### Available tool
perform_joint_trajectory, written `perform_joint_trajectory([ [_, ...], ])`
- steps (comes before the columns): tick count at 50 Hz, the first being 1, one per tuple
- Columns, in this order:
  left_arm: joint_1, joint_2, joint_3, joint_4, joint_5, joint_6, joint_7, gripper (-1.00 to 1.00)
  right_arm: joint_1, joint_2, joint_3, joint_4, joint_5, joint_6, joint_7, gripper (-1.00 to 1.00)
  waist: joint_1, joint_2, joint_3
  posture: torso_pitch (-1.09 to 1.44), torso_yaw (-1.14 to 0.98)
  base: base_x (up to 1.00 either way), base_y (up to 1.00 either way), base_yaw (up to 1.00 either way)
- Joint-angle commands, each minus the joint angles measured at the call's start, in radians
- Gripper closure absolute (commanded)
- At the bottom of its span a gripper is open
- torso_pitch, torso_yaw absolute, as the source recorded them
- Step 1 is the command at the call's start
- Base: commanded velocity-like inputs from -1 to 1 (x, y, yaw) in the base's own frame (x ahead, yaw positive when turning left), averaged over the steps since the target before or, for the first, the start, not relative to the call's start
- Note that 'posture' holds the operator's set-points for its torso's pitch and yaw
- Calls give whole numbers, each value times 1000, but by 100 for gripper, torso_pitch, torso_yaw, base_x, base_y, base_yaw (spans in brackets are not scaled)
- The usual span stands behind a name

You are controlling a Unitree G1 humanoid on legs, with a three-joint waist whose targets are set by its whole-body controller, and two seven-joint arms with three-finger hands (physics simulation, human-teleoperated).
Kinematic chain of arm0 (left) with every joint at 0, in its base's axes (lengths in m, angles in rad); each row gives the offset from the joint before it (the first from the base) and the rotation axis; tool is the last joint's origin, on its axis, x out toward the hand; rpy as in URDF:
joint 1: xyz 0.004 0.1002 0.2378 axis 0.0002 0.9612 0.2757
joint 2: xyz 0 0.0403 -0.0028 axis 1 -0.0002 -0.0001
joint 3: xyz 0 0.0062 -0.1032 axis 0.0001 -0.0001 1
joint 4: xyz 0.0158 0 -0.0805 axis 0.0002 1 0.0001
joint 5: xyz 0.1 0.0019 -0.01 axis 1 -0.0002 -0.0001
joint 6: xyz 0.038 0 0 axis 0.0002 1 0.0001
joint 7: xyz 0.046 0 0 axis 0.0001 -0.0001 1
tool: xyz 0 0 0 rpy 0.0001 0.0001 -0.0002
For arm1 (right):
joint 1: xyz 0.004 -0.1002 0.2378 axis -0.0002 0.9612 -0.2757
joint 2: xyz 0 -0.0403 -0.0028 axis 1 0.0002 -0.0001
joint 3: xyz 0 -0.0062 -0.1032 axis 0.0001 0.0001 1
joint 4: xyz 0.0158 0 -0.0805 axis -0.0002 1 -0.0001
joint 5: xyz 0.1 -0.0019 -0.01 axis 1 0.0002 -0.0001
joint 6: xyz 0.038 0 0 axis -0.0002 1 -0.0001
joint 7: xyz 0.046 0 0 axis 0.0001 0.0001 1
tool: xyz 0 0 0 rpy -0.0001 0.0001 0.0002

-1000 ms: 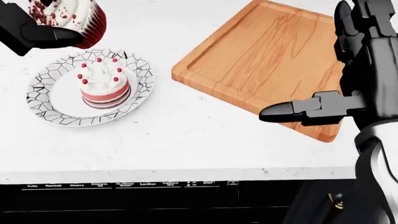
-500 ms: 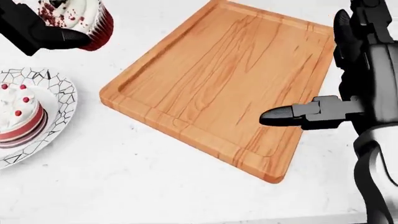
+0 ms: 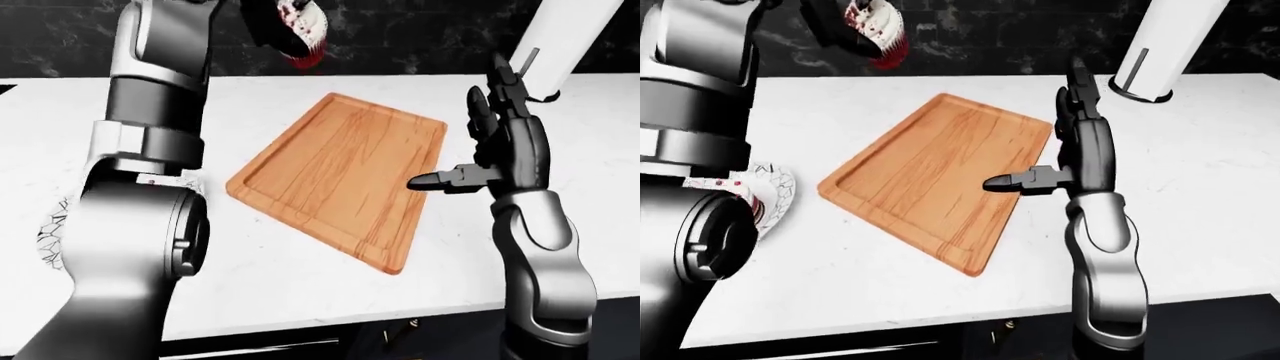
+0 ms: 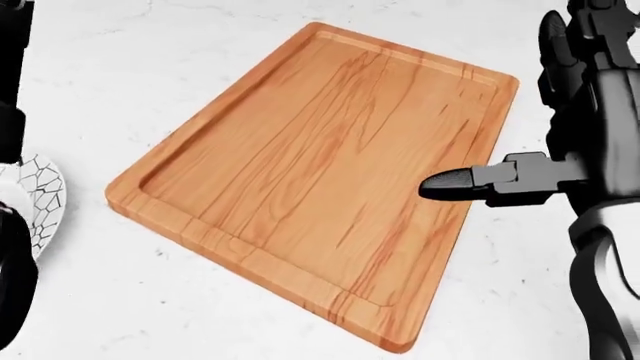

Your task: Move the dessert items from the plate to the tray.

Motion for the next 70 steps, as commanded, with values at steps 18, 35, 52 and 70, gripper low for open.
perform_joint_trajectory([
  [18, -204, -200, -22, 463, 178, -254, 133, 100, -48, -26, -26, -111, 13, 43, -15, -100, 2, -22, -16, 0, 0, 0, 0, 0],
  [35, -97, -304, -2, 502, 272, -203, 316, 100, -40, -25, -27, -179, 14, 93, -27, -100, 3, -28, -22, 0, 0, 0, 0, 0],
  [52, -62, -361, 0, 503, 301, -220, 347, 100, -37, -25, -25, -201, 13, 112, -25, -100, 3, -28, -30, 0, 0, 0, 0, 0],
  [70, -46, -431, -13, 497, 281, -244, 307, 100, -38, -32, -36, -220, 16, 133, -22, -100, 3, -33, -37, 0, 0, 0, 0, 0],
])
